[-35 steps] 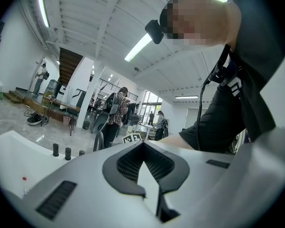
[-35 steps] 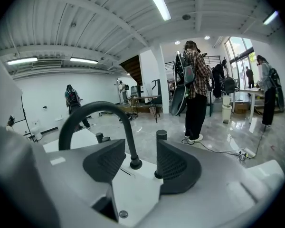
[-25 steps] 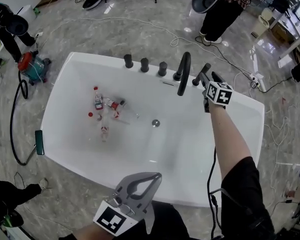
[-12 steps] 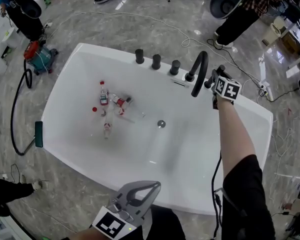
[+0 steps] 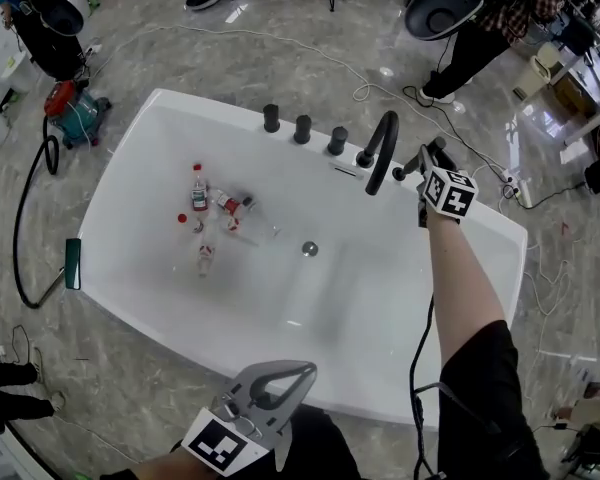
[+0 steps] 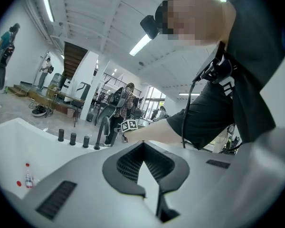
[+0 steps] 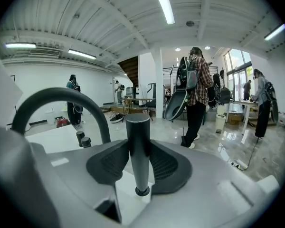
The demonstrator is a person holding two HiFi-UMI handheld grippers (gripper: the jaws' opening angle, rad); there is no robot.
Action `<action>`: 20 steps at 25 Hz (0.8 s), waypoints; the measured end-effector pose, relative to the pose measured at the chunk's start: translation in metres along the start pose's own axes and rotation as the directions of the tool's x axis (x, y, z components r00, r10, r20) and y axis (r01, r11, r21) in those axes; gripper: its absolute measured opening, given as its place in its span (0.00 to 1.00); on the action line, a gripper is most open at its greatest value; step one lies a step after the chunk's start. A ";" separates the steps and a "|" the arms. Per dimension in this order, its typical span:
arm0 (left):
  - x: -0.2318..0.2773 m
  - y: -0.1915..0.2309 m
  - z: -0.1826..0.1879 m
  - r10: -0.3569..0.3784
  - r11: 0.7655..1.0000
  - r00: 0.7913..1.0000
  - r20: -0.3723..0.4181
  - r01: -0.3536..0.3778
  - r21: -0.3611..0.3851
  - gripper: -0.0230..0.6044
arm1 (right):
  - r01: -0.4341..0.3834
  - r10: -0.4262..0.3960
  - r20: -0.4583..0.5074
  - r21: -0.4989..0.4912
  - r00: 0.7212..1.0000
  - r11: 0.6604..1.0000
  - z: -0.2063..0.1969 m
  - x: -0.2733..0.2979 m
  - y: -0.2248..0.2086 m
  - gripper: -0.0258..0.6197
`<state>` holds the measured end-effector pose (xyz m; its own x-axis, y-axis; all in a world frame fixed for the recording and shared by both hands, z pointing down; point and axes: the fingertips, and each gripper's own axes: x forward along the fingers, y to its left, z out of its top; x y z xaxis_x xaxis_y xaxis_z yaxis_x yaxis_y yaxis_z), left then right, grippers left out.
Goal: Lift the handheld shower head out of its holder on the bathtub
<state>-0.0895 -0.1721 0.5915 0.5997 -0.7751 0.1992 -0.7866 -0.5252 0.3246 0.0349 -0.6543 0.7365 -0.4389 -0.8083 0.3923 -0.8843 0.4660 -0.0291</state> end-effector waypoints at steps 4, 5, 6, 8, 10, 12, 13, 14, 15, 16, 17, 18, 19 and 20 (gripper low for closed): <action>-0.006 -0.020 0.023 -0.026 1.000 0.999 0.029 0.026 0.009 0.04 | -0.006 0.005 0.027 0.014 1.000 1.000 0.022 -0.040 0.003 0.24; -0.009 -0.025 0.029 -0.034 0.999 0.999 0.034 0.034 0.013 0.04 | -0.005 0.004 0.033 0.022 0.999 1.000 0.028 -0.051 0.003 0.24; -0.012 -0.031 0.034 -0.043 0.999 0.998 0.036 0.043 0.018 0.04 | -0.001 0.000 0.040 0.032 0.999 0.999 0.032 -0.063 0.003 0.24; -0.021 -0.042 0.044 -0.056 0.998 0.998 0.040 0.055 0.020 0.04 | 0.008 -0.011 0.050 0.051 0.999 0.999 0.037 -0.090 0.006 0.24; -0.033 -0.054 0.052 -0.065 0.998 0.997 0.040 0.064 0.019 0.04 | 0.013 -0.016 0.052 0.058 0.999 0.998 0.036 -0.119 0.014 0.24; -0.043 -0.067 0.057 -0.076 0.997 0.997 0.034 0.076 0.013 0.04 | 0.009 -0.011 0.052 0.049 0.999 0.999 0.035 -0.146 0.024 0.24; -0.047 -0.073 0.061 -0.083 0.996 0.996 0.035 0.083 0.011 0.04 | 0.004 -0.007 0.054 0.042 0.999 0.999 0.036 -0.158 0.029 0.24; -0.050 -0.079 0.064 -0.091 0.996 0.995 0.037 0.090 0.011 0.04 | 0.000 -0.002 0.056 0.036 0.998 0.999 0.037 -0.169 0.034 0.24; -0.053 -0.085 0.067 -0.099 0.995 0.994 0.039 0.098 0.010 0.04 | -0.005 0.003 0.059 0.032 0.998 0.999 0.038 -0.179 0.040 0.24; -0.056 -0.091 0.068 -0.107 0.994 0.994 0.036 0.106 0.008 0.04 | -0.010 0.008 0.060 0.028 0.998 1.000 0.037 -0.190 0.046 0.24; -0.059 -0.098 0.069 -0.114 0.993 0.993 0.032 0.114 0.005 0.04 | -0.015 0.013 0.061 0.024 0.998 1.000 0.037 -0.201 0.051 0.24; -0.062 -0.103 0.070 -0.120 0.993 0.992 0.030 0.120 0.002 0.04 | -0.019 0.018 0.062 0.019 0.998 1.000 0.036 -0.211 0.057 0.24; -0.066 -0.108 0.071 -0.124 0.992 0.992 0.030 0.124 0.001 0.04 | -0.024 0.023 0.064 0.012 0.998 1.000 0.036 -0.222 0.062 0.24; -0.069 -0.112 0.072 -0.128 0.992 0.991 0.030 0.128 0.003 0.04 | -0.028 0.027 0.066 0.005 0.997 1.000 0.035 -0.232 0.067 0.24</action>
<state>-0.0533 -0.0854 0.4752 0.6906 -0.7118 0.1282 -0.7039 -0.6209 0.3450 0.0719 -0.4478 0.6112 -0.4724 -0.8174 0.3298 -0.8726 0.4865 -0.0442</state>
